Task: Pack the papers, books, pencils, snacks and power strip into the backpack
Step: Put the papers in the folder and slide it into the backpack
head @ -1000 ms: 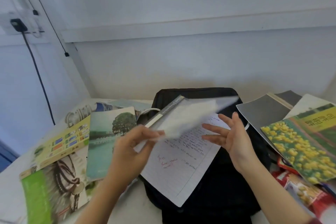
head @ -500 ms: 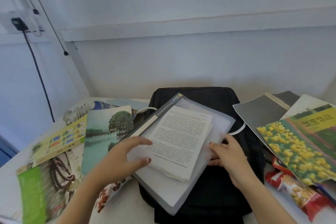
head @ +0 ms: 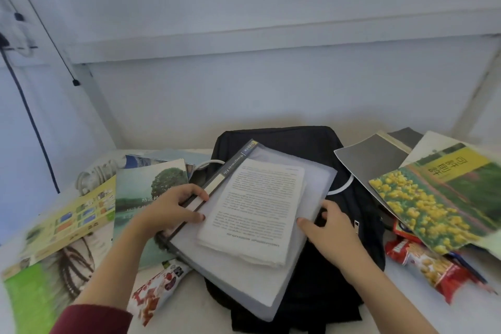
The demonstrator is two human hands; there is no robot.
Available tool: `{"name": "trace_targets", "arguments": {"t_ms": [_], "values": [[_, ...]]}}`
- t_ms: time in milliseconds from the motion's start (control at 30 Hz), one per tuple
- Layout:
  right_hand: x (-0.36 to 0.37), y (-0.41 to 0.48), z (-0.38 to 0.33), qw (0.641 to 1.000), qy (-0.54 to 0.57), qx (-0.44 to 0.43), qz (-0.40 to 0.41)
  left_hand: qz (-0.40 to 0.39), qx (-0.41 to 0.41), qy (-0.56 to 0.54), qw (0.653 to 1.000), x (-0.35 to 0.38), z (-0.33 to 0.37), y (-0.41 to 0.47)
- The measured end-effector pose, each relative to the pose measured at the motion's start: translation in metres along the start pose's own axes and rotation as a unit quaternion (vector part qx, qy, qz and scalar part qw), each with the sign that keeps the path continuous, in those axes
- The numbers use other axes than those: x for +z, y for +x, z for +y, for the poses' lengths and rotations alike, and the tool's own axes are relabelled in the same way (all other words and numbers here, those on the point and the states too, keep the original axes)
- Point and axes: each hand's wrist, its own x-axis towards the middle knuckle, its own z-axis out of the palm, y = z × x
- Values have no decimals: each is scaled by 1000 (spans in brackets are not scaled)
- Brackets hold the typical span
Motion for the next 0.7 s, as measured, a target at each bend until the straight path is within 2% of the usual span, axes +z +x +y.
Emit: {"name": "trace_targets", "arguments": {"t_ms": [100,200,300,400,533,700], "values": [[2,-1,0,995,99,19,-9,-119,-17,-95,988,-6,-3,0],[5,-3,-2,986,160,36,-11,-185,1,-162,969,-7,-13,6],[7,-5,-2,980,196,25,-2,-184,38,-202,961,-2,-19,10],[10,-10,-4,971,237,7,-29,-182,55,-261,946,-2,-27,7],[22,-22,-10,938,337,-3,-76,-190,60,-333,921,-14,-33,1],[30,-42,-18,918,393,12,-59,-194,99,-358,908,-20,-20,-4]]}}
